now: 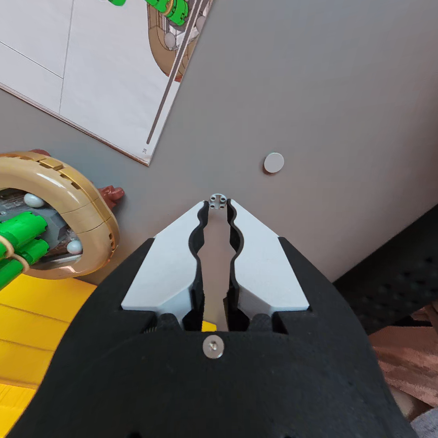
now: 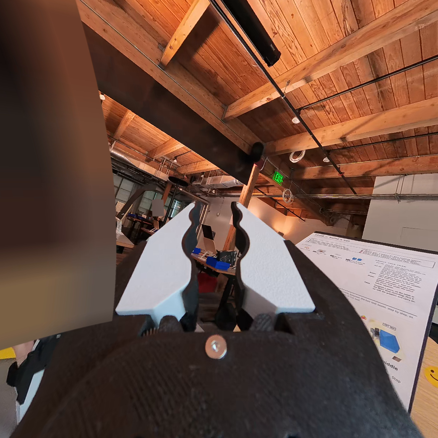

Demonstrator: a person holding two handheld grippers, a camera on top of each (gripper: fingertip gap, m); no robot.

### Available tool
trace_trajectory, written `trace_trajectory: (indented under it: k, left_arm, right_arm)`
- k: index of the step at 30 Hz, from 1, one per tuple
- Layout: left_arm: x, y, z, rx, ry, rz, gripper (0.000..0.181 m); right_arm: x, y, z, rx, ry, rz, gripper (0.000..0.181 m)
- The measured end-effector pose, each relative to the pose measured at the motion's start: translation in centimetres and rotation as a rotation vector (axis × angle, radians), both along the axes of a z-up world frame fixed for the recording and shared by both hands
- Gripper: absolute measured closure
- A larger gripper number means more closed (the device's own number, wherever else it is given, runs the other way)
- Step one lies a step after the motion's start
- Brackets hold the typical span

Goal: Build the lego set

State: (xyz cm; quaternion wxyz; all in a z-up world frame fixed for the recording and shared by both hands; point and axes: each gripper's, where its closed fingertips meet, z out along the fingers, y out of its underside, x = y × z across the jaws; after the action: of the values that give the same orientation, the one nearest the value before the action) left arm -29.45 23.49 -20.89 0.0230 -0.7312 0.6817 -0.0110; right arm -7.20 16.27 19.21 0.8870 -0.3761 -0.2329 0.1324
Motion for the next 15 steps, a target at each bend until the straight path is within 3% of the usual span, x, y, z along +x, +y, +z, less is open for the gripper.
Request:
trace_trajectory:
  k: [1,15]
  left_arm:
    - [0.0,-0.1,-0.2,0.000,0.008,-0.005,0.167]
    - [-0.5,-0.8,-1.5,0.013,0.088,-0.054,0.167]
  right_arm:
    - [-0.1,0.0,0.0,-0.001,-0.003,0.003,0.155]
    - [-0.4,0.4,-0.4,-0.025,-0.018,0.022,0.155]
